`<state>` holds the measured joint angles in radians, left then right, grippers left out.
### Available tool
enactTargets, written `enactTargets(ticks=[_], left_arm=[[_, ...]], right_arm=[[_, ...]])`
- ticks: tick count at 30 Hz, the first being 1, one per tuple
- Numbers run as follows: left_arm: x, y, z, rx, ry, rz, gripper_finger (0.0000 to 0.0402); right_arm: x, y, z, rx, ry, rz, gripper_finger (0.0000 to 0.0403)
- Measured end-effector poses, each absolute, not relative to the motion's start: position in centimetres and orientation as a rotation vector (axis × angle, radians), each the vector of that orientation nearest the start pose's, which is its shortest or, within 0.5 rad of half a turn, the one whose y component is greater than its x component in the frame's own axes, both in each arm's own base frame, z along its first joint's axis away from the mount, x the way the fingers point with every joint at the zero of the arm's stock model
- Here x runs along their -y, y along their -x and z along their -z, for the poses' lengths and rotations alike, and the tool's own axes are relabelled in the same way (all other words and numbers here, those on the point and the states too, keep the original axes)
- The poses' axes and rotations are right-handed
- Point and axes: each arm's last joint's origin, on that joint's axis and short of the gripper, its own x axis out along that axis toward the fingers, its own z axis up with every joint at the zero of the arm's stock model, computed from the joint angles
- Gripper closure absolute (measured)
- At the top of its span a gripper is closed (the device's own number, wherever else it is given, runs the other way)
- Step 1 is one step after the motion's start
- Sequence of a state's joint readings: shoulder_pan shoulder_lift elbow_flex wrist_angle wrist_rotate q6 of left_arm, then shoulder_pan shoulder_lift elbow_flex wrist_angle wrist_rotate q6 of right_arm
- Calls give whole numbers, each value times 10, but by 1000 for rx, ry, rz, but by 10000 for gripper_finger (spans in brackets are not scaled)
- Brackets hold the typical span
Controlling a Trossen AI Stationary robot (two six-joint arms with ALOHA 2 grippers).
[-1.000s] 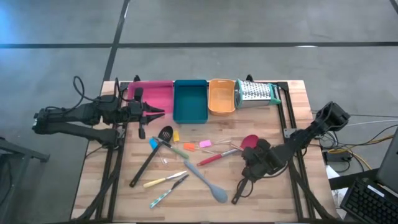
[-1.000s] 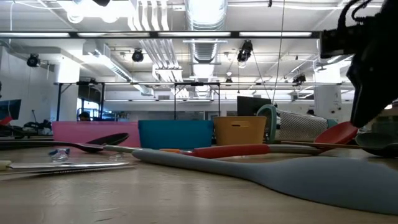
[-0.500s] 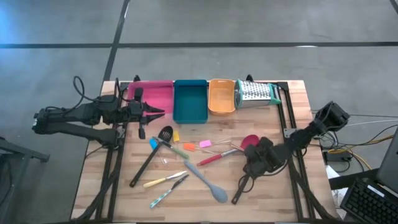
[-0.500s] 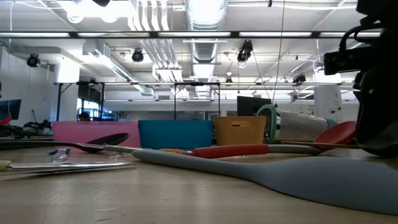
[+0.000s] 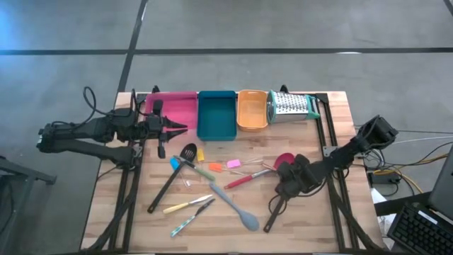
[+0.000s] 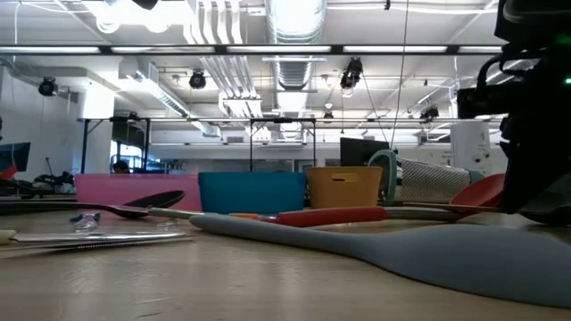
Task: Pick & Place Kitchen Items
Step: Put the gold knife into the yellow bin
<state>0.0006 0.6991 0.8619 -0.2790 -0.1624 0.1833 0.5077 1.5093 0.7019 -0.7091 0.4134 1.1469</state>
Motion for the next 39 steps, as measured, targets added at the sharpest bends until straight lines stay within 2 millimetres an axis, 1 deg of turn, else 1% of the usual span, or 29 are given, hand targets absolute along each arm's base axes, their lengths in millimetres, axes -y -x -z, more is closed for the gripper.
enactTargets(ticks=[6,14,17,20,23,24,25,31,39], left_arm=[[-5,-146,-361,-131,-192,-151,348],[-5,-146,-361,-130,-192,-152,348],[-5,-146,-361,-130,-192,-152,348],[-5,-146,-361,-130,-192,-152,348],[-5,-146,-361,-131,-192,-152,348],[-5,-146,-361,-131,-192,-152,348],[-5,-146,-361,-130,-192,-152,348],[-5,-146,-361,-130,-192,-152,348],[-5,-146,-361,-131,-192,-152,348]], right_arm=[[-90,-199,-128,-1158,-343,665,312],[-85,-194,-123,-1164,-325,678,290],[-85,-194,-122,-1166,-323,679,290],[-86,-194,-123,-1166,-326,677,313],[-87,-196,-124,-1163,-330,672,357],[-87,-196,-124,-1164,-329,671,370],[-87,-197,-125,-1165,-329,670,375],[-90,-203,-131,-1157,-349,655,375],[-97,-217,-153,-1146,-343,625,375]])
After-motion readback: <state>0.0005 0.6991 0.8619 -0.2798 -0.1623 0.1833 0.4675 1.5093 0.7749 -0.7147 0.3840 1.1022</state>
